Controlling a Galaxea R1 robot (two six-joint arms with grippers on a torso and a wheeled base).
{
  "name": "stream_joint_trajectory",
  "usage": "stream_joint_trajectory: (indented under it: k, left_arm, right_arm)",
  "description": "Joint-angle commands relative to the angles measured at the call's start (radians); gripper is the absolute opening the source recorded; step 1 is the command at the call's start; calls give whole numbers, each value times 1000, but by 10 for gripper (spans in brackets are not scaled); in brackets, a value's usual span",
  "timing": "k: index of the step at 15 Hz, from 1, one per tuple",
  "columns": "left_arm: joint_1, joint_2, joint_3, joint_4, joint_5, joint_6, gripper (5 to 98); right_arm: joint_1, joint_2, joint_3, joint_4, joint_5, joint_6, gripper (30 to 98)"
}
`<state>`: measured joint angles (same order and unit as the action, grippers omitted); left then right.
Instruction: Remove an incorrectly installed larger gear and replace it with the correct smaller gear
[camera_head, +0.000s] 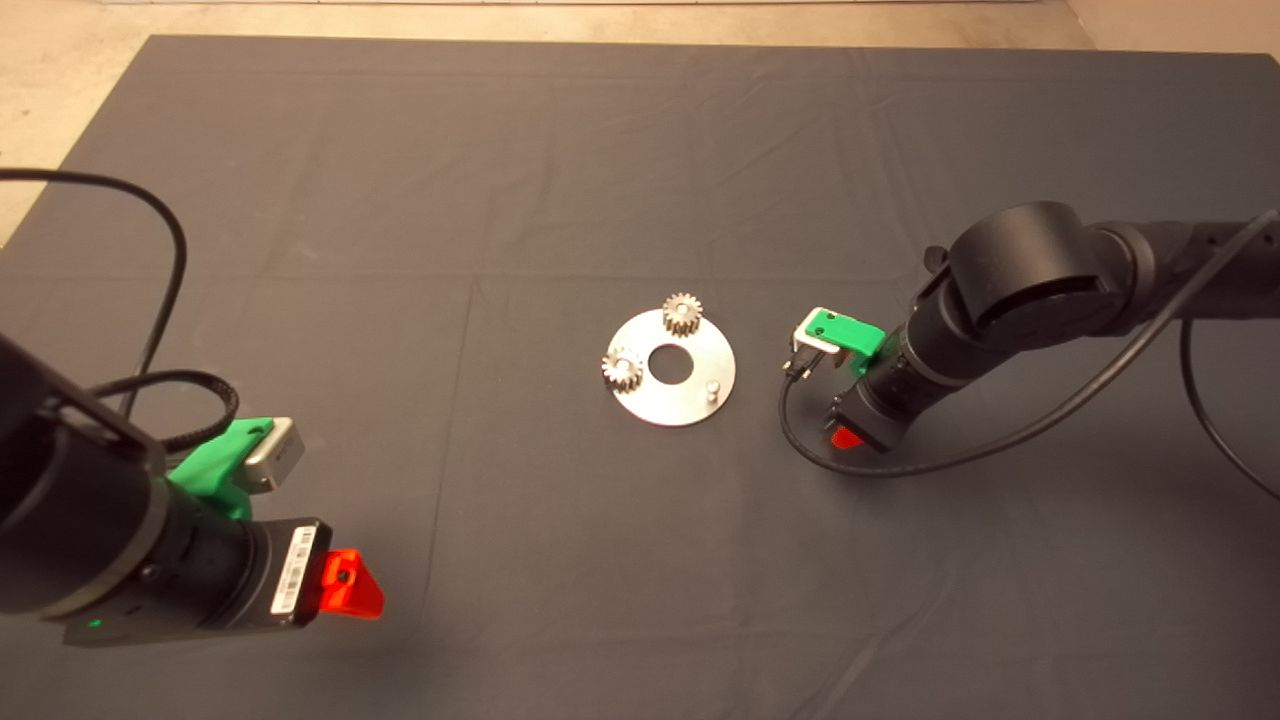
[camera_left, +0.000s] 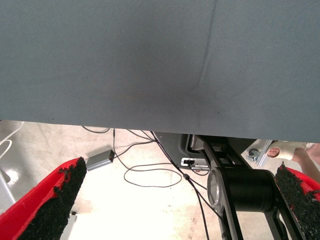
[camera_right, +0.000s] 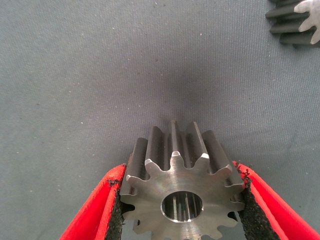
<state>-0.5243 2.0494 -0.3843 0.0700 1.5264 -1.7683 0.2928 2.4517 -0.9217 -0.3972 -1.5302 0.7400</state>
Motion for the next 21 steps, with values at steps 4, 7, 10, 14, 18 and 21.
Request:
stream_joint_trajectory:
  k: [4,7,10,14,18,21]
  left_arm:
    - [-8,-2,15,-22,126,0,977]
    - [-8,-2,15,-22,126,-2,977]
    - [-8,-2,15,-24,126,-2,977]
    - [-8,-2,15,-24,126,-3,977]
    - [-8,-2,15,-24,126,-5,977]
    - [-8,-2,15,-23,126,-6,977]
  right_arm:
    - [13,-32,15,-28,-128,-18,504]
    - [-1,-33,15,-31,-128,-30,513]
    - [-1,-39,15,-32,-128,-31,528]
    - [-1,-39,15,-32,-128,-31,555]
    - [0,-36,14,-52,-128,-30,623]
    - [2,-29,9,-52,-128,-30,665]
